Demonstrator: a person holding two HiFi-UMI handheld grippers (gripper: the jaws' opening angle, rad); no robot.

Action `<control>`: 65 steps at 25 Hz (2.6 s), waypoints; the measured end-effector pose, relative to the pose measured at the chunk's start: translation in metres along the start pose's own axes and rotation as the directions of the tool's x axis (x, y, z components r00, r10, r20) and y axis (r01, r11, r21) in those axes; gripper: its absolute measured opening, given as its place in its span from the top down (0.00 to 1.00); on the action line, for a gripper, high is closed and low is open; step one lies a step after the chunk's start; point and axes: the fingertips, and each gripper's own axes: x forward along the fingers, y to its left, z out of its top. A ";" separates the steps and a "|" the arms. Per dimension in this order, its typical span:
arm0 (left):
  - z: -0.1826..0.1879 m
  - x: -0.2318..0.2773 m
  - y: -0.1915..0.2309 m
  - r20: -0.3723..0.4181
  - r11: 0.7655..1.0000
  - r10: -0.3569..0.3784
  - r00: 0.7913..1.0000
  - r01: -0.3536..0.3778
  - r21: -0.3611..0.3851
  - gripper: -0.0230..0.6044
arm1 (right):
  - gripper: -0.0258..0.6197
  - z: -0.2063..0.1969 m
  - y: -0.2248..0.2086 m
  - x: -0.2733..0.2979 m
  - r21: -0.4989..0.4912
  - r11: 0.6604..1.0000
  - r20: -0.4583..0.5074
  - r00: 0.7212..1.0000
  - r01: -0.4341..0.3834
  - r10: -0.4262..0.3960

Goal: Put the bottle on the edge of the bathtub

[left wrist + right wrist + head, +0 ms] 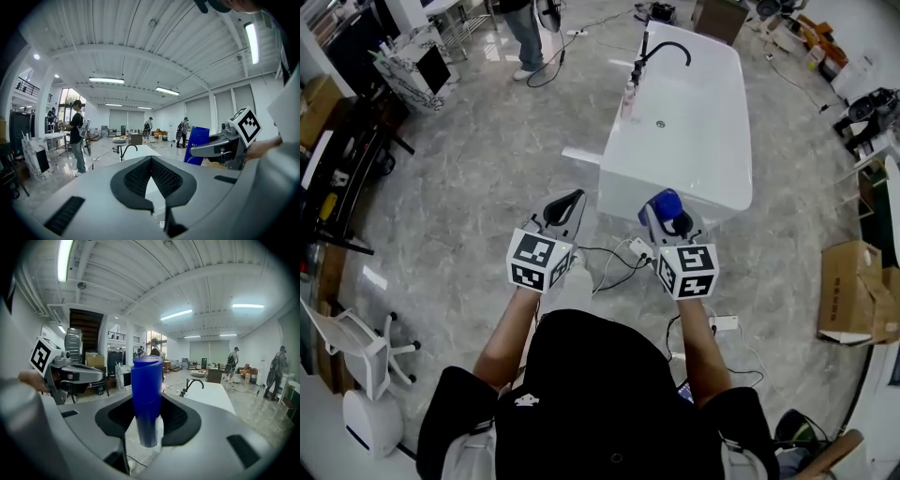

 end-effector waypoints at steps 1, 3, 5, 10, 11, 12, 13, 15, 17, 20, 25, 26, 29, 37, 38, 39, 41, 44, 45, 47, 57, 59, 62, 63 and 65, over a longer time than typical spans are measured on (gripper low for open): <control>0.000 0.007 0.005 -0.003 1.000 -0.002 1.000 0.002 -0.002 0.94 | 0.71 0.001 -0.003 0.008 0.002 1.000 -0.002 1.000 -0.001 0.001; 0.002 0.023 0.016 -0.006 1.000 -0.005 1.000 0.005 -0.005 0.94 | 0.71 0.004 -0.011 0.026 0.003 1.000 -0.006 1.000 -0.002 0.002; 0.003 0.039 0.030 -0.006 1.000 -0.004 1.000 0.004 -0.009 0.94 | 0.71 0.006 -0.018 0.045 0.003 1.000 -0.011 1.000 -0.005 0.005; 0.011 0.078 0.068 -0.015 1.000 -0.005 1.000 0.004 -0.003 0.94 | 0.71 0.024 -0.031 0.095 0.007 1.000 -0.015 1.000 -0.010 0.010; 0.012 0.086 0.076 -0.017 1.000 -0.007 1.000 0.007 -0.005 0.94 | 0.71 0.028 -0.033 0.105 0.006 1.000 -0.016 1.000 -0.009 0.009; 0.014 0.093 0.085 -0.019 1.000 -0.009 1.000 0.009 -0.009 0.94 | 0.71 0.032 -0.035 0.115 0.005 1.000 -0.017 1.000 -0.007 0.007; 0.016 0.100 0.094 -0.021 1.000 -0.011 1.000 0.011 -0.013 0.94 | 0.71 0.036 -0.038 0.125 0.005 1.000 -0.019 1.000 -0.005 0.005; 0.024 0.114 0.112 -0.025 1.000 -0.019 1.000 0.018 -0.011 0.94 | 0.71 0.046 -0.044 0.144 0.008 1.000 -0.022 1.000 0.002 -0.002; 0.032 0.127 0.130 -0.029 1.000 -0.028 0.999 0.028 -0.006 0.94 | 0.71 0.056 -0.048 0.163 0.013 1.000 -0.025 1.000 0.012 -0.012; 0.038 0.145 0.158 -0.032 0.999 -0.041 0.999 0.040 -0.011 0.94 | 0.71 0.067 -0.050 0.194 0.018 1.000 -0.032 0.999 0.022 -0.022; 0.039 0.174 0.197 -0.033 0.997 -0.077 0.996 0.077 -0.024 0.94 | 0.71 0.077 -0.056 0.239 0.024 0.999 -0.047 0.998 0.045 -0.044; 0.039 0.180 0.205 -0.033 0.996 -0.085 0.996 0.084 -0.028 0.94 | 0.71 0.077 -0.056 0.247 0.026 0.998 -0.051 0.997 0.051 -0.049; 0.035 0.192 0.223 -0.037 0.994 -0.102 0.994 0.100 -0.040 0.94 | 0.71 0.075 -0.058 0.269 0.034 0.997 -0.066 0.996 0.065 -0.062; 0.018 0.214 0.255 -0.073 0.991 -0.119 0.990 0.114 -0.074 0.94 | 0.71 0.070 -0.062 0.312 0.051 0.996 -0.105 0.992 0.074 -0.068; 0.015 0.217 0.258 -0.077 0.990 -0.120 0.990 0.114 -0.078 0.94 | 0.71 0.068 -0.063 0.316 0.051 0.996 -0.109 0.992 0.072 -0.066; 0.013 0.220 0.260 -0.082 0.990 -0.122 0.989 0.115 -0.081 0.94 | 0.71 0.067 -0.063 0.321 0.051 0.996 -0.113 0.992 0.070 -0.064; 0.008 0.226 0.266 -0.094 0.989 -0.129 0.987 0.121 -0.086 0.94 | 0.71 0.064 -0.064 0.330 0.052 0.996 -0.120 0.991 0.068 -0.061; 0.003 0.237 0.272 -0.107 0.987 -0.139 0.984 0.130 -0.092 0.94 | 0.71 0.060 -0.069 0.343 0.050 0.997 -0.135 0.989 0.063 -0.056; 0.002 0.241 0.273 -0.106 0.987 -0.139 0.985 0.129 -0.096 0.94 | 0.71 0.059 -0.073 0.347 0.050 0.997 -0.140 0.989 0.063 -0.055; 0.001 0.252 0.274 -0.105 0.987 -0.139 0.985 0.129 -0.100 0.94 | 0.71 0.056 -0.082 0.353 0.057 0.996 -0.147 0.988 0.066 -0.056; -0.031 0.312 0.275 -0.178 0.982 -0.151 0.972 0.126 -0.141 0.94 | 0.71 0.021 -0.122 0.392 0.092 0.995 -0.232 0.972 0.045 -0.022; -0.038 0.324 0.270 -0.196 0.977 -0.160 0.967 0.127 -0.170 0.94 | 0.71 0.012 -0.131 0.400 0.097 0.995 -0.252 0.968 0.035 -0.010; -0.050 0.340 0.271 -0.222 0.976 -0.157 0.962 0.117 -0.183 0.94 | 0.71 -0.004 -0.139 0.415 0.108 0.994 -0.277 0.961 0.020 0.011; -0.054 0.345 0.271 -0.229 0.976 -0.155 0.961 0.113 -0.185 0.94 | 0.71 -0.009 -0.140 0.420 0.114 0.993 -0.287 0.958 0.014 0.019; -0.065 0.354 0.271 -0.243 0.975 -0.160 0.957 0.114 -0.193 0.94 | 0.71 -0.021 -0.144 0.429 0.122 0.992 -0.306 0.951 0.004 0.034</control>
